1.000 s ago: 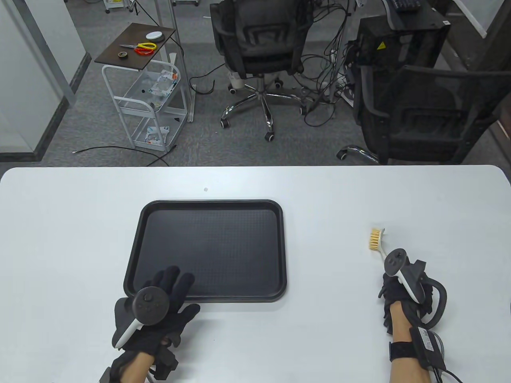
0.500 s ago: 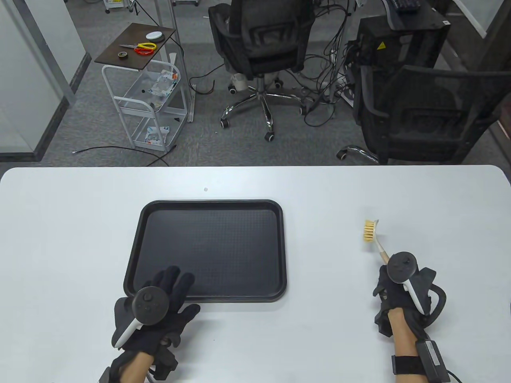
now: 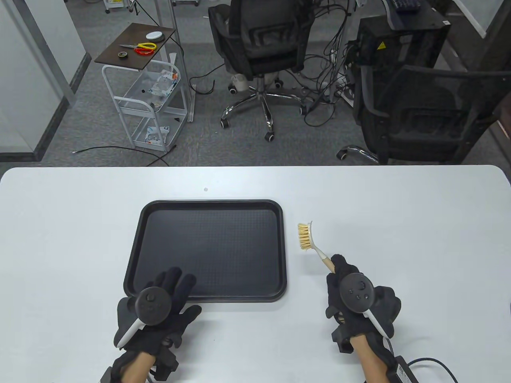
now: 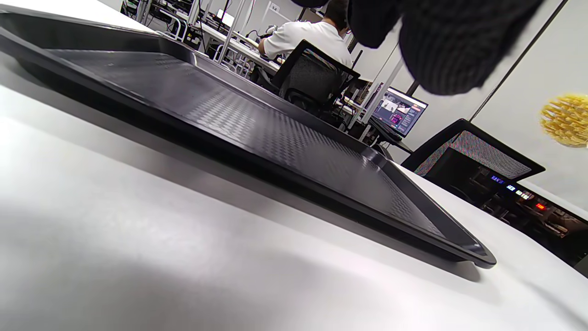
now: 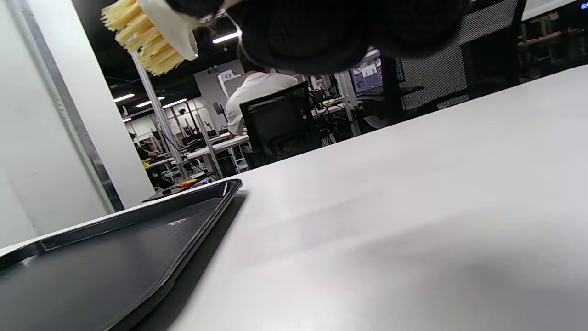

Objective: Scrub the tray with pot brush

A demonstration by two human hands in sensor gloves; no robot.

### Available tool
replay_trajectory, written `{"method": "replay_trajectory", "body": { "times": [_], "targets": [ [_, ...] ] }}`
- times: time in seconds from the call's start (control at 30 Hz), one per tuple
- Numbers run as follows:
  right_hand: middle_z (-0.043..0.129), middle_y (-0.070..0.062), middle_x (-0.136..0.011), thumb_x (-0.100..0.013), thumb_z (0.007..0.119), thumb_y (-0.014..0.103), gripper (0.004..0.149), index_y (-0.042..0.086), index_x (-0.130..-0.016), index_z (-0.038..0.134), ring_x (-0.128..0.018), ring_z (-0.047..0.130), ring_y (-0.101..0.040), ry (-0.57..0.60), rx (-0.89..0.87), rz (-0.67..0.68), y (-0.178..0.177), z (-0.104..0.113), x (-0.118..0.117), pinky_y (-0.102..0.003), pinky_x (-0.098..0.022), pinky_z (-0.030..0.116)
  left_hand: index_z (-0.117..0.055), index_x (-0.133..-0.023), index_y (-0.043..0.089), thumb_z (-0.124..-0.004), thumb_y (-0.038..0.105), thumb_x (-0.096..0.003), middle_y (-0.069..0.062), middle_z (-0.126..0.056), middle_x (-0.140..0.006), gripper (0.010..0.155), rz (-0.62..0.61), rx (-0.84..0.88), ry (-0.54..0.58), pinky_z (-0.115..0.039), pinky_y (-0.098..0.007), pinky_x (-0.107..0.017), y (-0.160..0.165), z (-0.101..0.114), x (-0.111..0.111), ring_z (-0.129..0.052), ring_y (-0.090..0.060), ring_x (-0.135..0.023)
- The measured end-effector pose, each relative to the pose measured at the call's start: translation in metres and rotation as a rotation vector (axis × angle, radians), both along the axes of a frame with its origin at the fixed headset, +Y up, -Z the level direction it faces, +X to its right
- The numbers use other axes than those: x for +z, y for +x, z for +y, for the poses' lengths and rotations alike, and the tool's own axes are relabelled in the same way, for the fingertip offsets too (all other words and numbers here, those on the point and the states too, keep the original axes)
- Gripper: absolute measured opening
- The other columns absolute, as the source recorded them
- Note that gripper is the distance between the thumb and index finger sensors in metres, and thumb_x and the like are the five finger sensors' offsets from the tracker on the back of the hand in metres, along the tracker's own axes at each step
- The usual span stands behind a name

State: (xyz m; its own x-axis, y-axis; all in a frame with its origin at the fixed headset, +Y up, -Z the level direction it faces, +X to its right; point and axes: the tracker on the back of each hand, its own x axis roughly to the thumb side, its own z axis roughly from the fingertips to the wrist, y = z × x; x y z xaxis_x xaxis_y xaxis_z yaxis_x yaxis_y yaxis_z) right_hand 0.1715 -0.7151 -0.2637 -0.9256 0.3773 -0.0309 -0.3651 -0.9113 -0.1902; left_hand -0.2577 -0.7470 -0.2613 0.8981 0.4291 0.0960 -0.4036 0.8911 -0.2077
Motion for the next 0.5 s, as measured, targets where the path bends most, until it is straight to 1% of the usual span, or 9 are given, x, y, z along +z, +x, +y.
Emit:
{"method": "replay_trajectory", "body": {
  "times": [0.1,0.13,0.23,0.3,0.37,0.47,0.5],
  "targets": [
    [0.081,-0.004,-0.084,-0.051,0.071,0.038,0.056,0.023,-0.103,0.057,-0.054,0.093,-0.018,-0.007,0.010,0.028,-0.004,-0.012,0.005,-0.042,-0.045,0.082,-0.042,-0.108,0.044,-0.076,0.059,-0.0399,0.007,-0.018,-0.118,0.077,0.004,-0.015,-0.001,-0.009,-0.050,-0.081,0.002,-0.002,0.000,-0.015,-0.025,-0.113],
    [0.081,-0.005,-0.085,-0.050,0.071,0.037,0.056,0.023,-0.103,0.057,-0.054,0.093,-0.018,-0.021,0.010,0.037,-0.005,-0.014,0.005,-0.043,-0.045,0.082,-0.043,-0.108,0.044,-0.076,0.059,-0.0399,0.007,-0.021,-0.117,0.077,0.009,-0.018,0.005,-0.009,-0.050,-0.080,0.002,-0.002,0.000,-0.015,-0.024,-0.113],
    [0.080,-0.004,-0.085,-0.050,0.071,0.037,0.056,0.024,-0.103,0.057,-0.055,0.093,-0.018,-0.021,0.018,0.044,-0.006,-0.015,0.007,-0.043,-0.045,0.082,-0.043,-0.108,0.044,-0.076,0.059,-0.0398,0.007,-0.021,-0.118,0.077,0.018,-0.016,0.006,-0.009,-0.050,-0.081,0.001,-0.001,0.000,-0.015,-0.024,-0.113],
    [0.080,-0.004,-0.086,-0.051,0.071,0.038,0.056,0.024,-0.103,0.056,-0.056,0.093,-0.018,-0.023,0.024,0.051,-0.007,-0.014,0.008,-0.042,-0.046,0.082,-0.044,-0.107,0.044,-0.078,0.057,-0.0402,0.009,-0.021,-0.118,0.076,0.022,0.008,0.012,-0.009,-0.048,-0.081,-0.003,0.004,-0.001,-0.014,-0.022,-0.114],
    [0.079,-0.005,-0.087,-0.051,0.071,0.036,0.056,0.024,-0.103,0.056,-0.057,0.092,-0.019,-0.017,0.014,0.065,-0.009,-0.014,0.010,-0.043,-0.047,0.081,-0.046,-0.108,0.044,-0.078,0.056,-0.0406,0.010,-0.024,-0.119,0.075,0.101,0.010,0.035,-0.013,-0.047,-0.082,-0.012,0.012,-0.004,-0.020,-0.021,-0.115],
    [0.077,-0.005,-0.089,-0.051,0.072,0.035,0.057,0.022,-0.104,0.055,-0.059,0.091,-0.020,-0.034,0.011,0.082,-0.010,-0.015,0.010,-0.044,-0.048,0.080,-0.045,-0.108,0.044,-0.079,0.055,-0.0414,0.010,-0.027,-0.119,0.076,0.168,0.013,-0.009,-0.016,-0.046,-0.082,-0.029,0.017,-0.020,-0.027,-0.022,-0.114],
    [0.077,-0.005,-0.089,-0.051,0.072,0.035,0.057,0.022,-0.104,0.055,-0.059,0.091,-0.020,-0.033,0.015,0.087,-0.011,-0.015,0.011,-0.044,-0.048,0.080,-0.044,-0.108,0.044,-0.080,0.054,-0.0415,0.009,-0.030,-0.119,0.076,0.212,0.014,-0.021,-0.018,-0.047,-0.082,-0.038,0.017,-0.027,-0.033,-0.022,-0.112]
  ]
}}
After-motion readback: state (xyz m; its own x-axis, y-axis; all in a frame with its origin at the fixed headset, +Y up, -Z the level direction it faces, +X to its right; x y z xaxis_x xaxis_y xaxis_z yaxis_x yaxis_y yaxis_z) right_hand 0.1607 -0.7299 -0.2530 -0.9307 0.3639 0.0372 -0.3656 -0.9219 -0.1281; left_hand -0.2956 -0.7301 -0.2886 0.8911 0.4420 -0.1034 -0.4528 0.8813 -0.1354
